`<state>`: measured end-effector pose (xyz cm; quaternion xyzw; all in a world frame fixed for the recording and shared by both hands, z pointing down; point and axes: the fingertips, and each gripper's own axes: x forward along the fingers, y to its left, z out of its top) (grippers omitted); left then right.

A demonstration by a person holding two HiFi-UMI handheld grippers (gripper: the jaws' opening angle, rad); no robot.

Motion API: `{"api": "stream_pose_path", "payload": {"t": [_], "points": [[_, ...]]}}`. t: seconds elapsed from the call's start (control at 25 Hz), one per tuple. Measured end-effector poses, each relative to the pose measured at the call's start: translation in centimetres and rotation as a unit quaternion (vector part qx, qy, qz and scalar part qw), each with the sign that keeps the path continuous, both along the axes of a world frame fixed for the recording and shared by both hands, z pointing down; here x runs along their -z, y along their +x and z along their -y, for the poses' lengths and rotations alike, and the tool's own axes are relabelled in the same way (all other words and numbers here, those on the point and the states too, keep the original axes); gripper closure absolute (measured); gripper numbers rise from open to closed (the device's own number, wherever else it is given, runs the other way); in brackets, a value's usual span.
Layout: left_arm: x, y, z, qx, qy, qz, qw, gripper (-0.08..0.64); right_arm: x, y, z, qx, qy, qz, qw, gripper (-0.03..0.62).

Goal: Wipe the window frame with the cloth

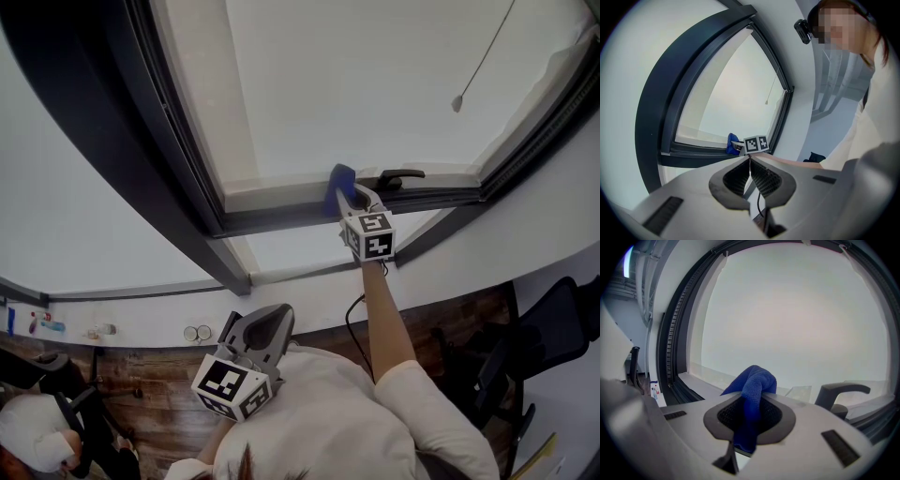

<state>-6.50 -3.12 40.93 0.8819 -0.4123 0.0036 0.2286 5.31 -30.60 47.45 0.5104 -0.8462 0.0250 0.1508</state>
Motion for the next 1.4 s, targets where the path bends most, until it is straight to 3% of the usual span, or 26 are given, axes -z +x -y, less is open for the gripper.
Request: {"api": "stream_pose_path", "payload": {"t": [0.52, 0.76, 0.84, 0.96, 1.12, 1.4], "points": [[0.1, -0.6, -0.7, 0.007, 0.001, 0.003, 1.0, 0.549, -0.4, 1.4, 0.1, -0.012, 0.002, -0.024, 1.0, 0.538], [0.2, -2.5, -1.4, 0.022, 0.0, 0.004, 0.9998, 0.549, 0.3, 0.3, -0.3, -0.041, 0.014, -0.117, 0.992, 0.538], [0.2, -3.1, -1.7, 0.023, 0.0, 0.004, 0.9997, 0.549, 1.5, -2.3, -1.5, -0.026, 0.046, -0.128, 0.99, 0.538], [0.3, -4.1, -1.9, 0.022, 0.002, 0.006, 0.9997, 0.549, 2.5, -8.4, -4.0, 0.036, 0.08, -0.129, 0.988, 0.538], [0.9, -5.4, -2.4, 0.013, 0.005, 0.005, 0.9999, 0.549, 2.3, -15.5, -7.2, 0.093, 0.114, -0.161, 0.976, 0.538], [1.1, -10.4, -3.0, 0.047, -0.003, 0.002, 0.9989, 0.549, -1.1, -21.5, -7.9, 0.123, 0.075, -0.203, 0.969, 0.538]]}}
